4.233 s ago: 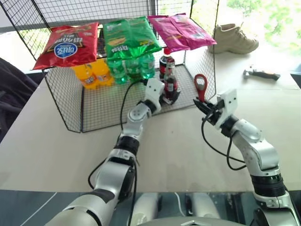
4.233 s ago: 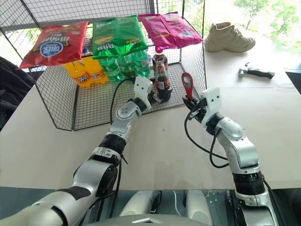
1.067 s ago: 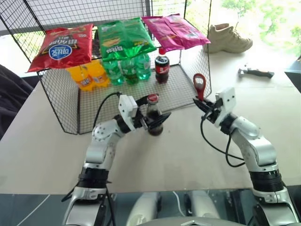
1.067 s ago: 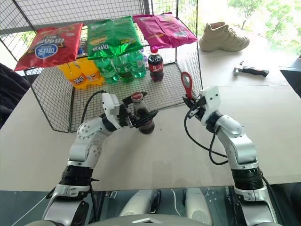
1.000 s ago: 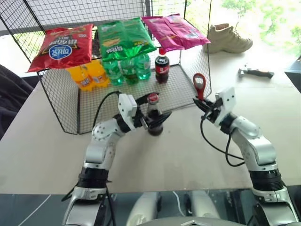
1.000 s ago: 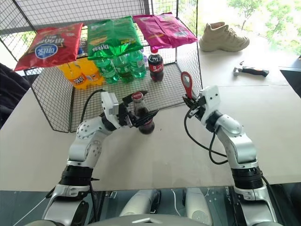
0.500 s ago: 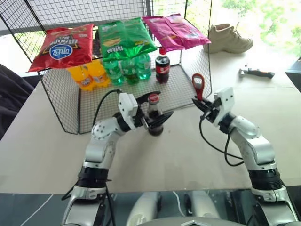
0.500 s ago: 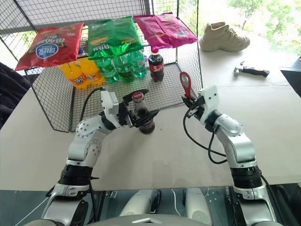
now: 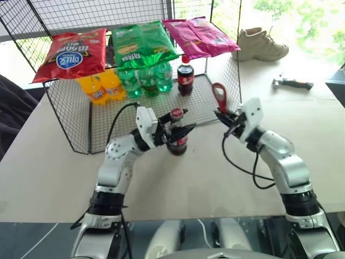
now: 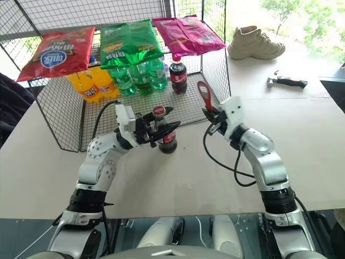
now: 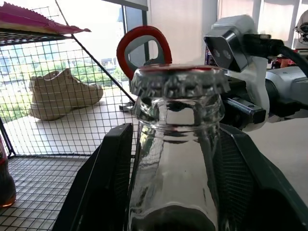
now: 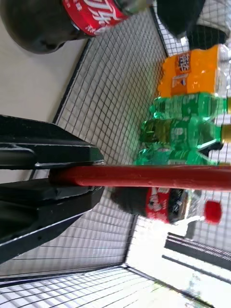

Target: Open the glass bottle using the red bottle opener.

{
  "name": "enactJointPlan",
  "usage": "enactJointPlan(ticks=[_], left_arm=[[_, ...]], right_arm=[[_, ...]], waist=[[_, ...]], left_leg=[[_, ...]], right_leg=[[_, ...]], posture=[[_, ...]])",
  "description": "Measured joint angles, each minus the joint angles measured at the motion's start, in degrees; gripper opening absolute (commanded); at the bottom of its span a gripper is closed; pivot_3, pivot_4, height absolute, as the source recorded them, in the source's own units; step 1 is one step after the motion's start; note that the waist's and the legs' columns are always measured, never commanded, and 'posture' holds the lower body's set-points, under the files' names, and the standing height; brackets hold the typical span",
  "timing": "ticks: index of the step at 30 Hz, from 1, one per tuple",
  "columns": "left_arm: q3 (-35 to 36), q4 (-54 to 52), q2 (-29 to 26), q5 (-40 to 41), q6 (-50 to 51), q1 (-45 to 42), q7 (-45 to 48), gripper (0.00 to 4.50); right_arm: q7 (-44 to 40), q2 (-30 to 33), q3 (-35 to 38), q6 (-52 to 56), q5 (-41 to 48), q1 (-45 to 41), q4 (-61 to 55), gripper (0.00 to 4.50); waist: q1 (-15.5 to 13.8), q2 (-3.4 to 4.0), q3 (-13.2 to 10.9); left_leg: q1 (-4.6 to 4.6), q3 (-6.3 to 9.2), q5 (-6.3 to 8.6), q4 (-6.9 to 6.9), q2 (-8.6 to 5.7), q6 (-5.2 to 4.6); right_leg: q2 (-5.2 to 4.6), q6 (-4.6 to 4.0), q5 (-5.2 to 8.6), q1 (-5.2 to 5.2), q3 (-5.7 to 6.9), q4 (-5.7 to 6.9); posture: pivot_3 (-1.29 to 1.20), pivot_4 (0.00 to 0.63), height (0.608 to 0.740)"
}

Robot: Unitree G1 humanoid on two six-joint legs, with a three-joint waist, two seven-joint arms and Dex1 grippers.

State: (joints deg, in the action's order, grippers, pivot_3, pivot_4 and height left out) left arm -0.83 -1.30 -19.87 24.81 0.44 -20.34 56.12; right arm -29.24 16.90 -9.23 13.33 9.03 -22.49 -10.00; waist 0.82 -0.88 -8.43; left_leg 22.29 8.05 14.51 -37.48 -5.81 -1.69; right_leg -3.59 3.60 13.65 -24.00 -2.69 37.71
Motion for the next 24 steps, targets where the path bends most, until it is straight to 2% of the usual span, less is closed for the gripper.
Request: enactJointPlan(ticks=[4,8,15,24], left_arm=[[-0.08,0.00,-0.03,-0.24,0.27,0.24,-0.48,1.99],[0.04,0.00,-0.06,-0.44,0.34,0.13,-1.33,1.99],[0.02,-0.40,0.14,-0.42,1.36,0.23,-2.36,1.99],[0.23,-0.79,0.25,-0.34,2.14,0.48,-3.19,1.99]], right_arm=[[2.01,1.97,-7.76,-14.68,-13.66,-2.64,1.45,0.00],[3.89,2.62,-10.45,-22.82,-20.76,-2.81,4.69,0.00],[10.03,4.00,-11.26,-29.98,-31.62,-3.27,9.37,0.00],[14.43,2.80,-12.51,-33.62,-38.60,-5.83,13.00,0.00]], waist=[[-0.03,-0.01,0.00],[-0.16,-0.03,0.01],[-0.16,-0.03,0.02],[-0.22,-0.02,0.05]], left_leg=[[-0.37,-0.04,0.00,0.08,0.00,0.00],[-0.41,-0.04,0.00,0.07,0.00,0.00],[-0.48,-0.05,-0.02,0.07,0.00,0.03],[-0.59,-0.05,-0.02,0.07,0.02,0.04]], right_leg=[[0.02,0.00,0.01,0.37,-0.01,-0.05],[0.02,0.00,0.01,0.41,-0.02,-0.04],[0.04,0.00,0.01,0.44,-0.05,0.01],[0.15,-0.01,0.01,0.57,-0.05,0.00]], posture=[[0.00,0.150,0.732],[0.00,0.150,0.732],[0.00,0.150,0.732],[0.00,0.150,0.732]])
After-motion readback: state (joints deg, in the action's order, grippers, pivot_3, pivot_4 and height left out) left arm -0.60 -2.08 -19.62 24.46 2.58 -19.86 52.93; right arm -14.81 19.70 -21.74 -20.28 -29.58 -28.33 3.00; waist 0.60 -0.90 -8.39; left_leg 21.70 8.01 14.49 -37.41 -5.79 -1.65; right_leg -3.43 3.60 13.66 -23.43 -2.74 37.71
